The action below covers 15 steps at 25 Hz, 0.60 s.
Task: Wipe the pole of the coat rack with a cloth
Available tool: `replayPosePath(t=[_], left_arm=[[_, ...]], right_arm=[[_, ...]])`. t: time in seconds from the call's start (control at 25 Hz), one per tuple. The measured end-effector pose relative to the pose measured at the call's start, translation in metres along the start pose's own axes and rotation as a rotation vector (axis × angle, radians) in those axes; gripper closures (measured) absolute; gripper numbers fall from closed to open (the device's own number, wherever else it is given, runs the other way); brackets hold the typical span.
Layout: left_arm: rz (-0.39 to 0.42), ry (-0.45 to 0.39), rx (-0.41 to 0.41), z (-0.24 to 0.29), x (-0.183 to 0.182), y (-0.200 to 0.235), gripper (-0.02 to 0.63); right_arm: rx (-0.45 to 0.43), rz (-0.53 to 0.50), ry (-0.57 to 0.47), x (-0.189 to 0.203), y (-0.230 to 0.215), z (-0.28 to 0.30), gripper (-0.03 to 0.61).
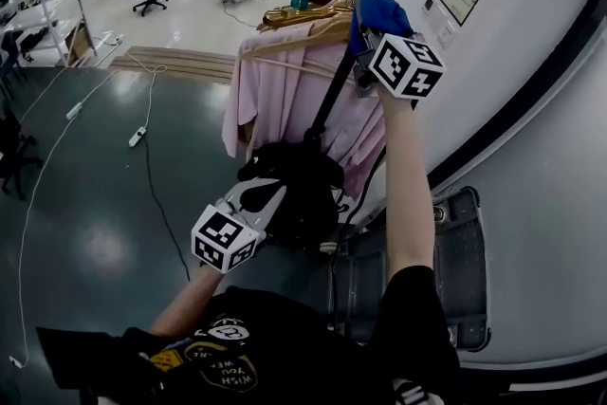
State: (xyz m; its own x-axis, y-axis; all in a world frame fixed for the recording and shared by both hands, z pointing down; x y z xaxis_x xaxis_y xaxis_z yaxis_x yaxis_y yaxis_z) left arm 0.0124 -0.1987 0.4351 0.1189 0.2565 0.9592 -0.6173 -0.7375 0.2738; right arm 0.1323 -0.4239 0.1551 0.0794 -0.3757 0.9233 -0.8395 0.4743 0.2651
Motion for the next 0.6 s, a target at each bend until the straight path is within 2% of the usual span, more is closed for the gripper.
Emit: replayPosePath(t=[0.12,0.2,0.4,0.48,0.56,0.6], left_arm=[[-0.016,0.007,-0.003,0.001,0.003,0.002,0.614],[-0.022,0.006,-0.008,0.002,0.004,0.005,0.614],[0.010,-0.010,-0.001,0.008,-0.008,0.009,0.614],[0.021,-0.017,0.004,0.012,-0.012,0.011,0.614],[0.031,-0.024,0.007,0.016,-0.018,0.012,0.614],[0.035,-0.028,0.009,0.017,-0.021,0.013,0.614]], right_arm=[[-0.019,-0.066,-0.103,0.011,0.032,-0.036,0.565],[-0.067,-0.123,-0.103,0.032,0.058,-0.059,0.565],[-0.210,-0.167,0.101,0.137,0.110,-0.092,0.569],[-0.221,-0.081,0.145,0.169,0.117,-0.101,0.568],[-0.203,0.083,0.115,0.177,0.114,-0.107,0.569],[-0.203,0.127,0.112,0.177,0.112,-0.108,0.569]])
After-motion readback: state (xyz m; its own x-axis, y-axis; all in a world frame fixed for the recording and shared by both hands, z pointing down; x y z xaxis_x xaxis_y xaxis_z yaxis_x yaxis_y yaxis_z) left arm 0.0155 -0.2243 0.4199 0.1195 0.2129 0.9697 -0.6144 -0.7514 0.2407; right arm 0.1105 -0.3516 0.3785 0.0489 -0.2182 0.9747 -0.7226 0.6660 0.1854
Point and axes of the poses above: the fingertips, and each gripper's own axes: z forward along the fingers, y to its left, x out of its underside, the point moved 3 cm from there along -z, backward along the fingers, and after that the axes turned 9 degrees about -z, right-handed, at the moved point
